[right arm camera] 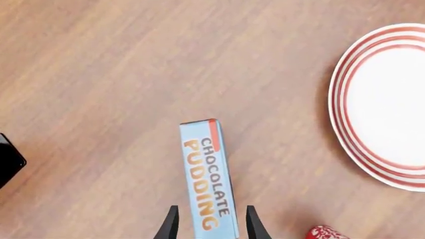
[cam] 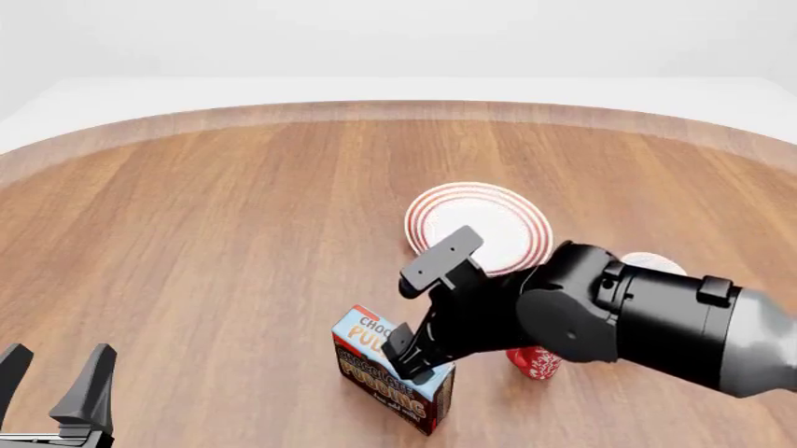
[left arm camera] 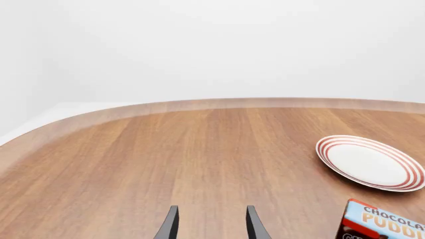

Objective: Put the chocolate pudding to the right of the plate.

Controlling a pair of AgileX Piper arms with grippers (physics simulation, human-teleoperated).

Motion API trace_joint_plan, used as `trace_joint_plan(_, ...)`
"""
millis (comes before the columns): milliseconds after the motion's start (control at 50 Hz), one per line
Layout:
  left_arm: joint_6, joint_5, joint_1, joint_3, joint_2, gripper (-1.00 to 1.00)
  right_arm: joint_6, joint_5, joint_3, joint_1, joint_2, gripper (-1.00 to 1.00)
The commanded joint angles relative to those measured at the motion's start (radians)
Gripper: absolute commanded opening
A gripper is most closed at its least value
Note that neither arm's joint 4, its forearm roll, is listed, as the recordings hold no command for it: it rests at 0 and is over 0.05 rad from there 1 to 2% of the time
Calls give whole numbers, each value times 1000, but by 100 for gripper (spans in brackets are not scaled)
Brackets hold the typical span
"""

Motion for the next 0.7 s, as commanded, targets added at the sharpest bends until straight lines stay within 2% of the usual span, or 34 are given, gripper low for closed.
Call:
trace_joint_plan(20, 0, 0, 0, 0, 0, 100, 10, -14, 18, 2, -4, 100)
trace_joint_plan(240, 0, 0, 0, 0, 0, 100, 1, -19, 21, -15, 4, 100)
trace_joint_plan(700, 0, 0, 0, 0, 0, 100, 40, -74, 77, -2, 4, 100)
